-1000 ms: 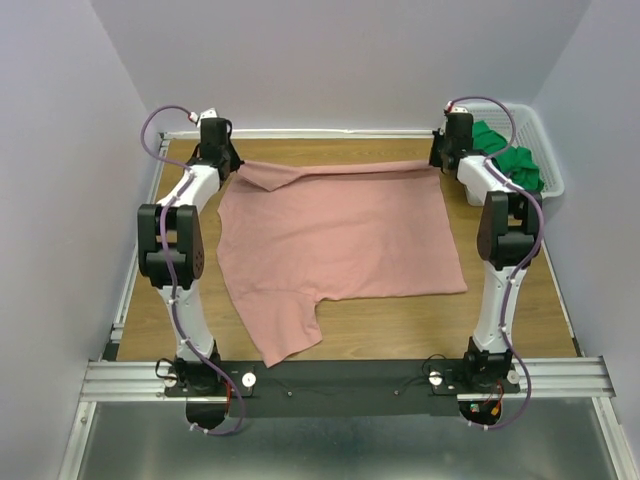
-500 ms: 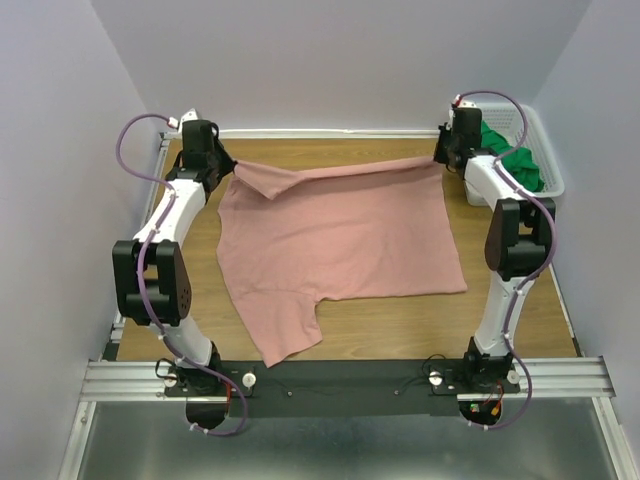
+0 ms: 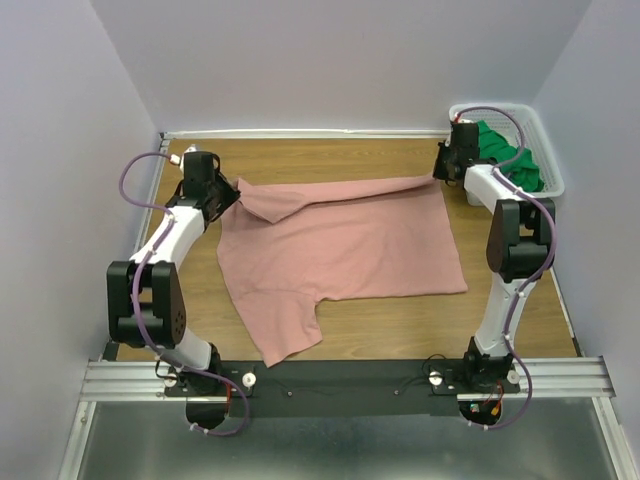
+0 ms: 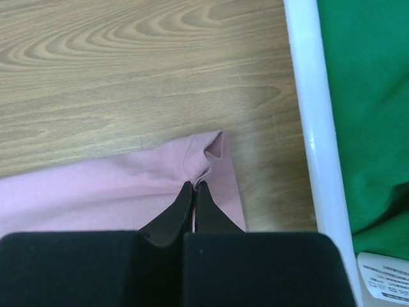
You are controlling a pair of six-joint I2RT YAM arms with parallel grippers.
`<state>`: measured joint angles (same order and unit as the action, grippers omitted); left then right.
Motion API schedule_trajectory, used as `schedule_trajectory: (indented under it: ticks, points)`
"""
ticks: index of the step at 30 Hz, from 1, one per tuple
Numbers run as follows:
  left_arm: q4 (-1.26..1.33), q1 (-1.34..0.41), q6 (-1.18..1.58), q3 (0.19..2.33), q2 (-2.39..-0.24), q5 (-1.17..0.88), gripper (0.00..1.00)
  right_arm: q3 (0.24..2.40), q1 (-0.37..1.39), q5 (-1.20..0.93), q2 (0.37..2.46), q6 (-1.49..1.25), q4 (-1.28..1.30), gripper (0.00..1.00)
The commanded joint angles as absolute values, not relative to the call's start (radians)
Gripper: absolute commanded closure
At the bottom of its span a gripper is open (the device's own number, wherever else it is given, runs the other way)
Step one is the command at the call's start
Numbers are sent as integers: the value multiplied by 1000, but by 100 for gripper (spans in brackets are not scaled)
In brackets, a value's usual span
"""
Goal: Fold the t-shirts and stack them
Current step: Fold the tshirt
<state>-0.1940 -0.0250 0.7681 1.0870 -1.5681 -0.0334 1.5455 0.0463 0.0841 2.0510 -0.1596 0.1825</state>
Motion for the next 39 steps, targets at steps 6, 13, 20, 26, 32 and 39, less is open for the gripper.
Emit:
schedule_trajectory:
  ticks: [6,13,20,26,32,39]
  points:
    - [-147,-15,879,1000,-1434,-97,100,1542,31,87,2005,-190,199,99]
    - [-104,-15,952,888,-1364,-89,100,1496,31,92,2014,-204,199,99]
    - [-25,-15,1034,747,-1336,-124,100,1470,29,103,2054,-230,199,99]
    - [-9,-15,1023,704,-1362,-130,94,1476,29,74,2083,-241,199,89]
    - [17,-17,1042,615,-1315,-149,54,1460,32,37,2033,-238,207,59]
    - [-86,-17,960,574,-1146,-60,14,1414,63,5,1884,-256,244,31]
